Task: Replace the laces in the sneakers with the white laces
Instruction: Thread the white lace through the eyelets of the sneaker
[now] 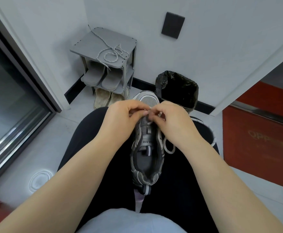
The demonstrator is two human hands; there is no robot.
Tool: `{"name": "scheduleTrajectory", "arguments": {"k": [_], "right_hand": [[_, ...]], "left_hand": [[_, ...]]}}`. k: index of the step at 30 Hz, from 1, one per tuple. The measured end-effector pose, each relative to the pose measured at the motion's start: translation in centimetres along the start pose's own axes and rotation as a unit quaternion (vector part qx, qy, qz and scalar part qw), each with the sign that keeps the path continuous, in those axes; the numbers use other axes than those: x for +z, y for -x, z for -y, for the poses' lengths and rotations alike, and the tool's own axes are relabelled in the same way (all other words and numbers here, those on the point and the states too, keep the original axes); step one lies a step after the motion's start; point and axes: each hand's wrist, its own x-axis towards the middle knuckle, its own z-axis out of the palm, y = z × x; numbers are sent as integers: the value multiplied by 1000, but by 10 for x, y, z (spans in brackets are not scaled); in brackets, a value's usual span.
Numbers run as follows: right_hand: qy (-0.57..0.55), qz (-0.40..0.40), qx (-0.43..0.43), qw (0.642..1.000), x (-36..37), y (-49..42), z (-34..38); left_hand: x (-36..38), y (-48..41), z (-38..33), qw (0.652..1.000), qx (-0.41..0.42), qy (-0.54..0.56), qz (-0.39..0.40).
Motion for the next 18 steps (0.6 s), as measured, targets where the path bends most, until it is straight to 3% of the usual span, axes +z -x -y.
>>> {"name": "scheduleTrajectory", "arguments": {"k": [3,5,9,13,15,18], "right_hand": [[-74,14,3,997,-5,2,-2],[-61,49,4,997,-6,-1,0],[36,107,33,993,-8,-15,9],[181,107,-19,977,-3,-18,16],[126,96,-33,987,-4,-13,9],[-114,8,13,993,-3,2,-5]], "left_hand": [[-1,0,2,1000,-15,9,-8],[0,0,1,1000,-16,8,-13],[1,2,-1,1000,-11,6,-14],[1,2,-3,1000,-13,6,-20],[0,2,-3,1000,-13,12,-24],[-2,2,-2,999,-23,23,-22]]}}
